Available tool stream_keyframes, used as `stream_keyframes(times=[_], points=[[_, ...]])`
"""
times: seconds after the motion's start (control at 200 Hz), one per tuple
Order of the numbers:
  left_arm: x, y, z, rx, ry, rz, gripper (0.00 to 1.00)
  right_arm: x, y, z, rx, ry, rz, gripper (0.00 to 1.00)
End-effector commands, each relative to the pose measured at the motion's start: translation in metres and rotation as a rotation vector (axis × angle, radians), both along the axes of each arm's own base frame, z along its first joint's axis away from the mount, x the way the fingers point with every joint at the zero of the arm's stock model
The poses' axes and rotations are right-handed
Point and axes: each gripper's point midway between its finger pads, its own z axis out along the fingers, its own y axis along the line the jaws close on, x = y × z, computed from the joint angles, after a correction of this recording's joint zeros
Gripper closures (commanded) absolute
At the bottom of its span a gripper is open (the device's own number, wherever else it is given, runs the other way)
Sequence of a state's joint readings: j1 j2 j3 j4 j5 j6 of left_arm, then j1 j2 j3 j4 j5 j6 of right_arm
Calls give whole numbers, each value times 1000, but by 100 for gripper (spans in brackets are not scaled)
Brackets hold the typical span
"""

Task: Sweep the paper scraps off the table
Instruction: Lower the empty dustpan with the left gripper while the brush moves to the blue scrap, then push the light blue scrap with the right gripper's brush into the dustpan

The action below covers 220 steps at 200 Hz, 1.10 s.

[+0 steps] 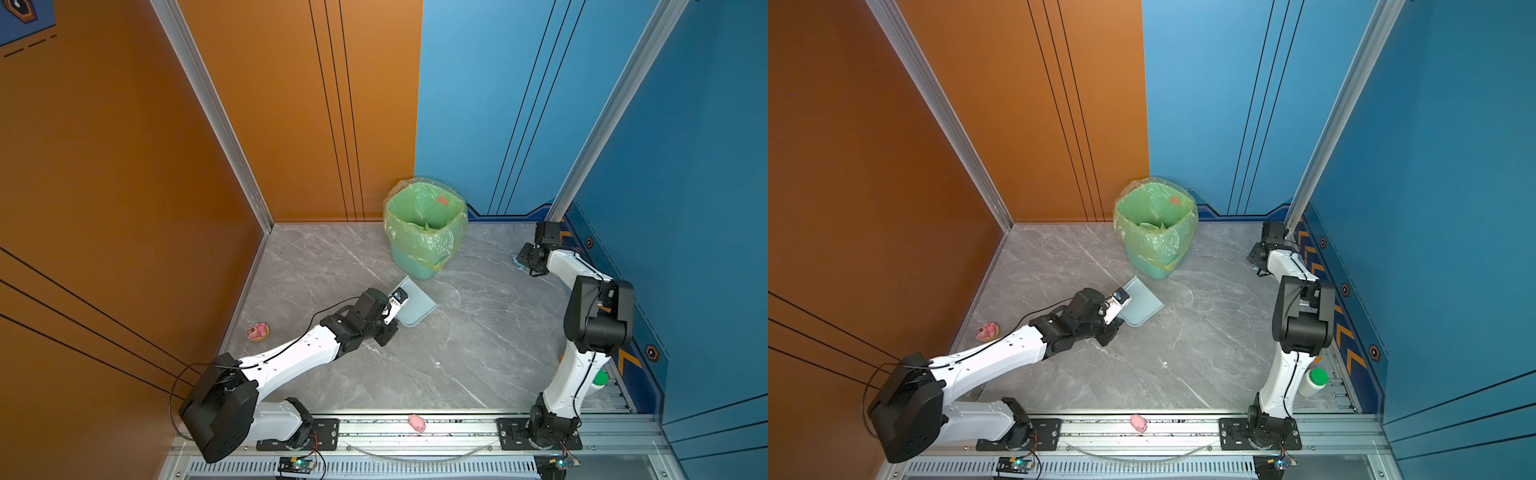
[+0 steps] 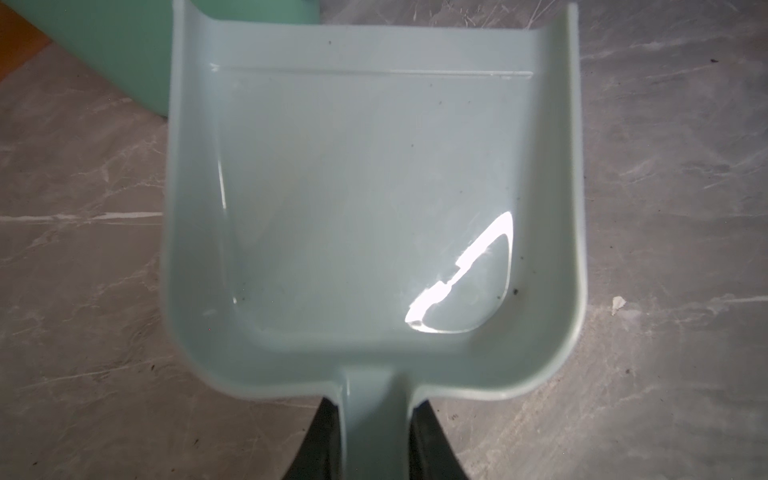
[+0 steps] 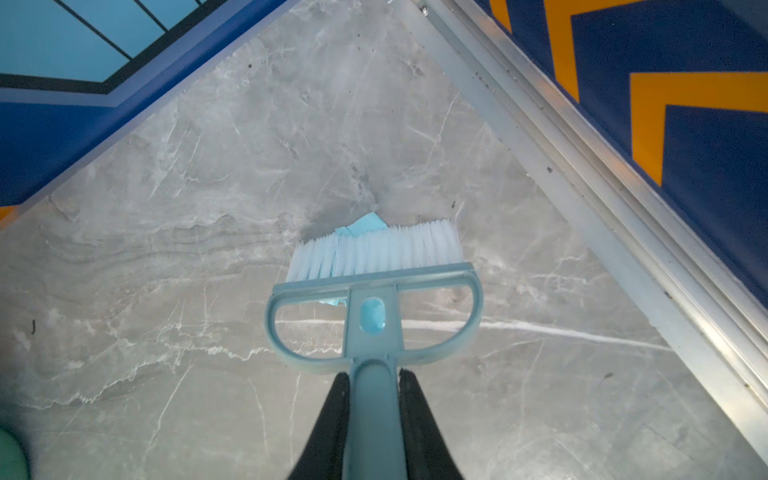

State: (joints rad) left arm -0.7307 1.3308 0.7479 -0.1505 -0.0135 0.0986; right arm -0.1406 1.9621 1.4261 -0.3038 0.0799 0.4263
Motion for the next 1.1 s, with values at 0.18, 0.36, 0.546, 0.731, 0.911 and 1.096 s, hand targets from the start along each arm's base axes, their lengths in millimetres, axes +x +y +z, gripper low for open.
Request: stream_keyframes(times=[0.18, 0.36, 0.546, 0.731, 0.911, 1.096], points=[[-3, -11, -24, 35, 92, -21, 100, -47, 57, -27, 27, 115, 109, 100], [-8, -21, -39, 40, 140, -58, 100, -74, 102, -28, 27, 149, 197, 100], [-11, -32, -52, 62, 182, -88, 100, -104, 166, -27, 29, 185, 336, 100], [-19, -31, -71, 173, 248, -111, 100, -137, 219, -31, 3, 230, 443, 100], [-23, -34, -77, 195, 273, -118, 100, -167, 240, -34, -1, 253, 483, 100], [-22, -34, -79, 202, 277, -115, 100, -188, 251, -30, 33, 253, 544, 100]])
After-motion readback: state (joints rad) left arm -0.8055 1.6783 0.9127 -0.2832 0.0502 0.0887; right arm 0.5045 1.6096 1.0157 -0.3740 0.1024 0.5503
